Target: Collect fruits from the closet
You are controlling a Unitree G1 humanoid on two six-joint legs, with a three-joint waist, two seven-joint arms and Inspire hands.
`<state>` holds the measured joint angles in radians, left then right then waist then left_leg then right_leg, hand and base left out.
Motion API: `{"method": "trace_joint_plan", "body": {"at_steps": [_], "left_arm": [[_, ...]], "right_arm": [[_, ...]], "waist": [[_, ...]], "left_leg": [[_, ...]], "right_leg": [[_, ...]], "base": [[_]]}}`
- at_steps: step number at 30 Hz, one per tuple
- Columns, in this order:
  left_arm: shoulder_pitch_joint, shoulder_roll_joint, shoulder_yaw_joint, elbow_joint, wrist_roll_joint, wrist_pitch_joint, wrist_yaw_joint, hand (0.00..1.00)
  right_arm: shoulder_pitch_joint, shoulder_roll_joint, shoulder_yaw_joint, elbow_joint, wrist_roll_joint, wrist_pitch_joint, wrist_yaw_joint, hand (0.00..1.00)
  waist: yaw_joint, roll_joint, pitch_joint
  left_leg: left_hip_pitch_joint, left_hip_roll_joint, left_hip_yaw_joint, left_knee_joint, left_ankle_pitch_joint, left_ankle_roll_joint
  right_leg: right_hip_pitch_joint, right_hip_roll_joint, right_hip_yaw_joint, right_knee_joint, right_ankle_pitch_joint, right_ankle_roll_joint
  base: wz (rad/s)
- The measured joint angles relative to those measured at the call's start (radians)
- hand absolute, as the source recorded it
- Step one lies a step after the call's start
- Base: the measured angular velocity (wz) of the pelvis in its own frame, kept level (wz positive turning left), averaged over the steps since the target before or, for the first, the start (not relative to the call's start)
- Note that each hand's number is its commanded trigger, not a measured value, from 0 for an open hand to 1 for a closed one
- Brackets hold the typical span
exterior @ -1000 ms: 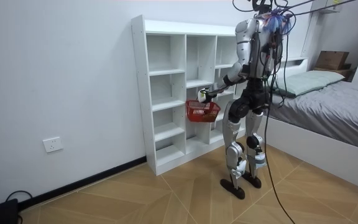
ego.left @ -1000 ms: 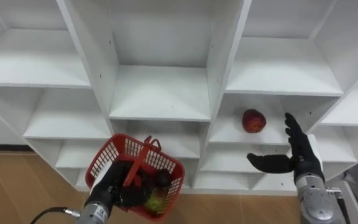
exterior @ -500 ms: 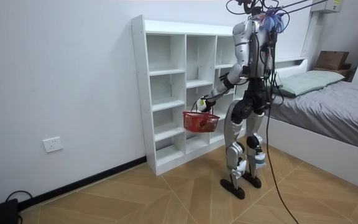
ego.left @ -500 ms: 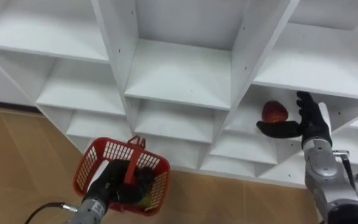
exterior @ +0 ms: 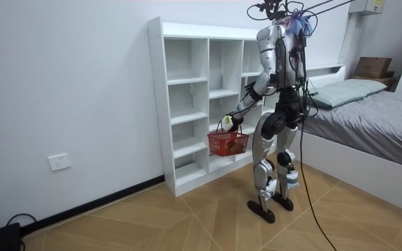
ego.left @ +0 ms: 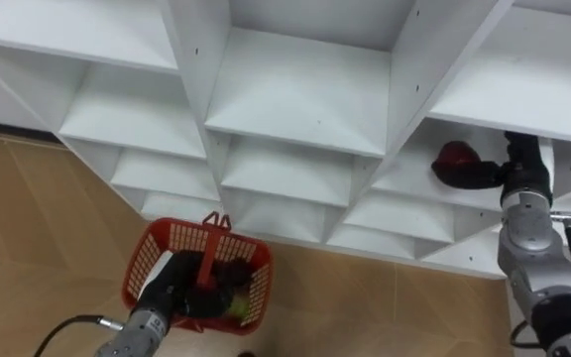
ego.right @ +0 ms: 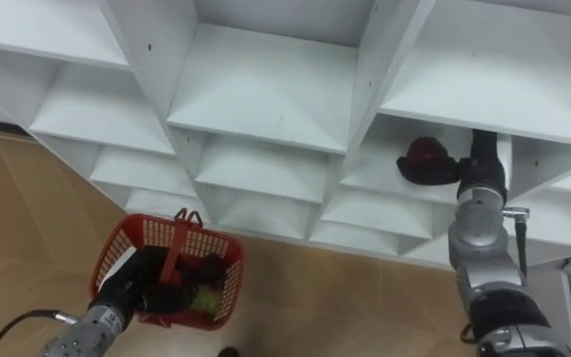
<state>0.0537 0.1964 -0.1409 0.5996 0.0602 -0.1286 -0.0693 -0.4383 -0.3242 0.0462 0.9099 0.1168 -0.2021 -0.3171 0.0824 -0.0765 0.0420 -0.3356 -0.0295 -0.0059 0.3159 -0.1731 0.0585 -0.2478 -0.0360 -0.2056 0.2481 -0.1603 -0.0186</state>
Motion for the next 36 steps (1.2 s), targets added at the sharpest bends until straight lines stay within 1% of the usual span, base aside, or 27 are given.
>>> {"method": "trace_joint_plan", "body": {"at_steps": [1,4,8,10,14,19,21,23,25,28,32,33,36], "left_arm": [[-0.003,0.0,-0.002,0.001,0.0,0.001,-0.001,1.0],[-0.007,0.001,-0.013,0.001,-0.002,0.004,-0.003,1.0],[-0.015,0.003,-0.021,0.001,-0.003,0.01,-0.006,1.0],[-0.016,0.003,-0.022,0.001,-0.009,0.015,-0.006,1.0],[-0.021,0.004,-0.032,0.001,-0.011,0.016,0.0,1.0],[-0.037,0.006,-0.06,0.003,-0.012,0.02,0.002,1.0],[-0.041,0.006,-0.067,0.003,-0.012,0.023,0.006,1.0],[-0.042,0.005,-0.076,0.003,-0.012,0.031,0.016,1.0],[-0.045,0.005,-0.08,0.003,-0.012,0.044,0.018,1.0],[-0.049,0.005,-0.083,0.003,-0.012,0.056,0.019,1.0],[-0.054,0.005,-0.09,0.003,-0.012,0.058,0.022,1.0],[-0.056,0.005,-0.094,0.003,-0.012,0.058,0.023,1.0],[-0.067,0.005,-0.095,0.003,-0.012,0.058,0.024,1.0]], "right_arm": [[-0.02,-0.001,0.0,0.024,0.0,0.0,-0.001,0.0],[-0.037,-0.003,0.001,0.052,0.001,0.0,-0.002,0.0],[-0.042,-0.003,0.001,0.058,0.001,0.0,-0.008,0.0],[-0.042,-0.003,0.002,0.062,-0.004,0.006,-0.009,0.0],[-0.042,-0.006,0.002,0.073,-0.008,0.01,-0.009,0.0],[-0.051,-0.008,0.002,0.095,-0.006,0.028,-0.011,0.0],[-0.052,-0.008,0.002,0.1,-0.004,0.03,-0.014,0.0],[-0.053,-0.008,0.002,0.104,-0.004,0.032,-0.017,0.0],[-0.053,-0.008,0.002,0.105,-0.004,0.051,-0.02,0.0],[-0.053,-0.008,0.002,0.11,-0.004,0.062,-0.02,0.0],[-0.053,-0.008,0.002,0.117,-0.004,0.069,-0.021,0.0],[-0.054,-0.008,0.002,0.117,-0.004,0.069,-0.023,0.0],[-0.054,-0.009,0.004,0.117,-0.009,0.067,-0.03,0.0]], "waist": [[0.001,0.001,0.0021],[0.007,0.001,0.0023],[0.009,0.001,0.0023],[0.007,0.002,0.0024],[0.005,0.002,0.0026],[0.004,0.003,0.0031],[0.004,0.003,0.0032],[0.004,0.005,0.0047],[0.004,0.006,0.0054],[0.005,0.01,0.0076],[0.007,0.013,0.0081],[0.006,0.016,0.0093],[0.006,0.026,0.0088]], "left_leg": [[-0.009,0.0,-0.002,0.005,0.0,0.0],[-0.025,0.0,0.0,0.007,0.0,0.0],[-0.047,0.0,0.0,0.01,0.0,0.001],[-0.053,0.0,0.0,0.012,0.0,0.001],[-0.054,0.0,-0.001,0.012,0.0,0.001],[-0.059,0.0,-0.001,0.012,0.001,0.001],[-0.066,0.0,0.0,0.015,0.001,0.001],[-0.072,0.0,0.001,0.021,0.001,0.002],[-0.078,-0.001,0.002,0.023,0.003,0.004],[-0.088,-0.001,0.002,0.03,0.003,0.004],[-0.098,-0.001,0.003,0.035,0.004,0.006],[-0.099,-0.001,0.003,0.037,0.004,0.006],[-0.099,-0.001,0.003,0.04,0.004,0.006]], "right_leg": [[-0.007,0.0,-0.002,0.001,0.0,0.0],[-0.024,-0.001,0.0,0.009,0.0,0.0],[-0.047,-0.001,0.001,0.01,0.0,0.0],[-0.05,-0.001,-0.001,0.01,0.0,0.0],[-0.05,-0.001,-0.003,0.01,0.0,0.0],[-0.056,-0.002,-0.002,0.013,0.0,0.0],[-0.064,-0.002,-0.001,0.017,0.0,0.0],[-0.073,-0.003,0.0,0.028,0.0,0.0],[-0.078,-0.005,0.0,0.029,0.0,0.0],[-0.091,-0.006,0.001,0.044,0.0,0.0],[-0.102,-0.007,0.002,0.049,0.0,0.0],[-0.103,-0.007,0.002,0.05,0.0,0.0],[-0.104,-0.008,0.002,0.056,0.0,0.0]], "base": [[0.0],[0.01],[0.0],[0.0],[0.01],[0.0],[0.0],[0.0],[0.0],[0.0],[0.0],[0.0],[0.0]]}}
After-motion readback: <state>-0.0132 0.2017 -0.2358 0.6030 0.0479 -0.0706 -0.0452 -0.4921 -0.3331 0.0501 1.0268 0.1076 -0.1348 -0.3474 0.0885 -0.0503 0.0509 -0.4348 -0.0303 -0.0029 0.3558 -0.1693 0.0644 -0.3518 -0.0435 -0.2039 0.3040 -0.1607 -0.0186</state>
